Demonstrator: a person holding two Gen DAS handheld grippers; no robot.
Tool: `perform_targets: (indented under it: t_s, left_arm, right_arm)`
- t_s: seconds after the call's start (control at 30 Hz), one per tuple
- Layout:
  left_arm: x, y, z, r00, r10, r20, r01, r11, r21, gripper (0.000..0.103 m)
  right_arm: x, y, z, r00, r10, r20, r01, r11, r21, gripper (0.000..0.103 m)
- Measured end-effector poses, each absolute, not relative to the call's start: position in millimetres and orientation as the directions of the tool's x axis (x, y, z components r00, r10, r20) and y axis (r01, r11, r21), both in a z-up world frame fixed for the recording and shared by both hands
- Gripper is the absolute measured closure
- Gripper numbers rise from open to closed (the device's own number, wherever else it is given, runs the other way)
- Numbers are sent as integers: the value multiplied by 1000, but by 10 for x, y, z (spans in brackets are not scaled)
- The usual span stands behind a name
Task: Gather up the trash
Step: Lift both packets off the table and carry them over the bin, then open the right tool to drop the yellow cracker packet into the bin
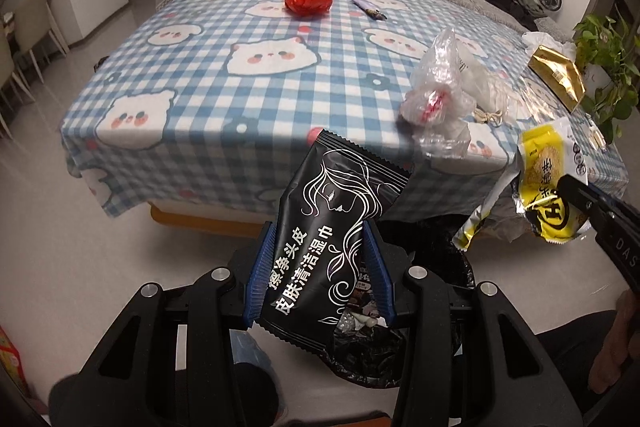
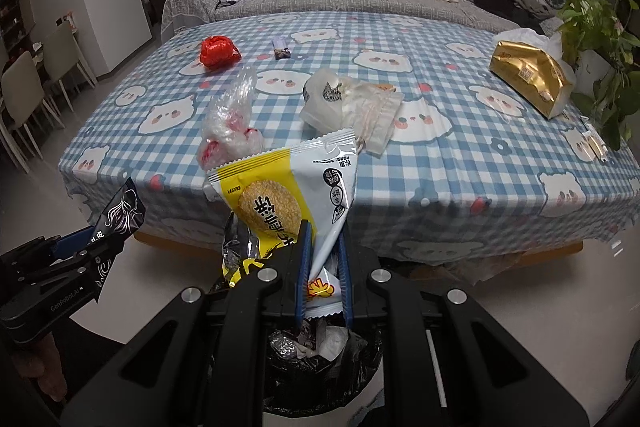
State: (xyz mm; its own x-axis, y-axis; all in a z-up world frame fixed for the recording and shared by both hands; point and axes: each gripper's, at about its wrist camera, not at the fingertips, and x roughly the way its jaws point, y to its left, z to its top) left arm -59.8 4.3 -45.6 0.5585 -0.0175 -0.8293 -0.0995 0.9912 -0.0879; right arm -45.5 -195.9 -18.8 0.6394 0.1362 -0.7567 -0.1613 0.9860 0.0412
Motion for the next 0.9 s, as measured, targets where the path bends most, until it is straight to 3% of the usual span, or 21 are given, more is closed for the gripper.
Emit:
perform_targets:
  t_s: [0.9]
  left_arm:
    - [-832,11,-1086,501,-15,-865,-126,988,-90,60]
  right_arm:
    - [-909,-2084,-937,545,97,-833,-107,993,45,90]
